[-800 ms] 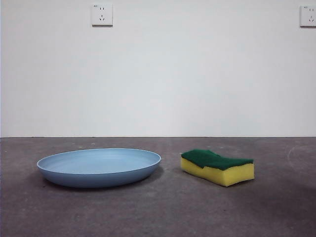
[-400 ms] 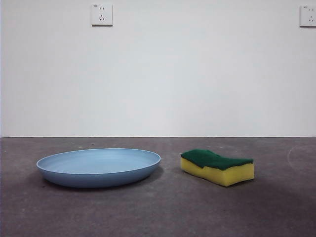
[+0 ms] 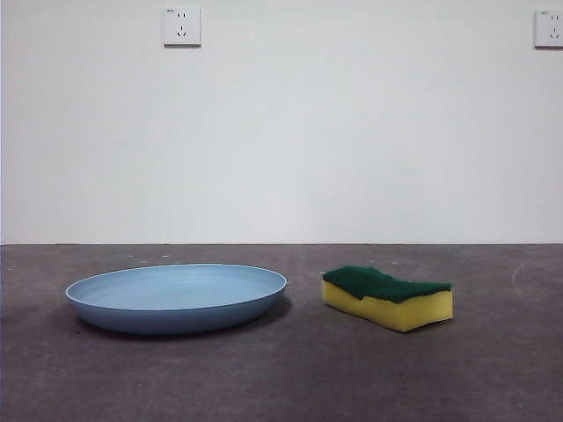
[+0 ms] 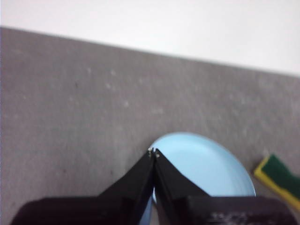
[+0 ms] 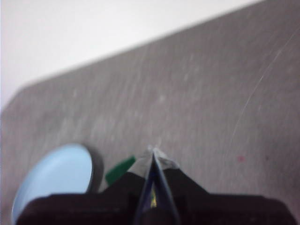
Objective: Pick up the plate,pick up the cloth,clean the plate with the cloth
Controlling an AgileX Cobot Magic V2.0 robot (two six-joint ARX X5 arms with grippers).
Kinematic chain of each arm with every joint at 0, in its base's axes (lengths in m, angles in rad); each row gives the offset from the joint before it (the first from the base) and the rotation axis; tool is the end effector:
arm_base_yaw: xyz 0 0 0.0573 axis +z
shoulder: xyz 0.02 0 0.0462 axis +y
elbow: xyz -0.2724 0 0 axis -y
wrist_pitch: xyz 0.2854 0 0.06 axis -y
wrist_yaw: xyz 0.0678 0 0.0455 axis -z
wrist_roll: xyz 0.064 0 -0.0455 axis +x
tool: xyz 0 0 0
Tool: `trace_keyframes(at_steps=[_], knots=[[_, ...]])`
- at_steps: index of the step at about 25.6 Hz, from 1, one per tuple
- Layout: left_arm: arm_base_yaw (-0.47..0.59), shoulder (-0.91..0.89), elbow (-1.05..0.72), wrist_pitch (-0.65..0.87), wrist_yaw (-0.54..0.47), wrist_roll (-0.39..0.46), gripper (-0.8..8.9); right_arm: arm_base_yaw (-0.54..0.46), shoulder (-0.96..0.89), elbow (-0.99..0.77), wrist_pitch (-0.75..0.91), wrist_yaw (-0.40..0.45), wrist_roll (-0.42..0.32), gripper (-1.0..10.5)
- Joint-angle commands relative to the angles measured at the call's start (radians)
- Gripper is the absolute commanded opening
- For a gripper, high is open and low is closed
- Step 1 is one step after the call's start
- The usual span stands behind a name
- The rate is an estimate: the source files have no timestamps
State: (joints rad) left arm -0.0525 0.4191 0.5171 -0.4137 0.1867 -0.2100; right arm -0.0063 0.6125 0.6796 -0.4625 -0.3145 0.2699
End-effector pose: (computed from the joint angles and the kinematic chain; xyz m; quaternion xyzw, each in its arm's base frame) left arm 0.1727 -0.0210 0.2614 -0.1132 0.1683 -0.1007 0.9740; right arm 0.1967 0.0186 0.2896 0.1614 0.2124 0.1230 0.9559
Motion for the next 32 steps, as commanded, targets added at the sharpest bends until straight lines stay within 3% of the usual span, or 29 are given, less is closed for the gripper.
trace_keyframes(at_steps=[1,5,9,10,12,13,16,22,28,32], knots=[[0.002,0.107,0.066,-0.081,0.033,0.066,-0.06,0.002,0.098,0.098,-0.119,-0.04,-0.13,-0.1],[0.0,0.251,0.138,-0.177,0.095,0.091,-0.03,0.01,0.213,0.201,-0.258,-0.054,-0.229,0.0],[0.0,0.354,0.157,-0.177,0.205,0.09,0.32,0.025,0.272,0.225,-0.281,-0.054,-0.238,0.3],[0.0,0.373,0.157,-0.166,0.235,0.09,0.95,0.029,0.28,0.225,-0.281,-0.053,-0.238,0.9],[0.0,0.415,0.157,-0.133,0.282,0.05,3.41,0.035,0.293,0.225,-0.28,-0.053,-0.238,3.1],[0.0,0.43,0.157,-0.119,0.29,0.032,4.0,0.035,0.297,0.225,-0.28,-0.053,-0.238,4.0],[-0.001,0.467,0.157,-0.084,0.29,0.023,4.07,0.035,0.296,0.225,-0.28,-0.053,-0.234,4.6],[-0.031,0.661,0.294,-0.06,0.279,0.051,4.06,0.055,0.296,0.225,-0.28,-0.053,-0.217,4.6],[-0.106,1.009,0.552,-0.217,0.054,0.181,4.04,0.062,0.296,0.225,-0.282,-0.053,-0.215,4.6],[-0.137,1.173,0.593,-0.194,0.022,0.185,4.04,0.062,0.296,0.225,-0.282,-0.053,-0.215,4.6]])
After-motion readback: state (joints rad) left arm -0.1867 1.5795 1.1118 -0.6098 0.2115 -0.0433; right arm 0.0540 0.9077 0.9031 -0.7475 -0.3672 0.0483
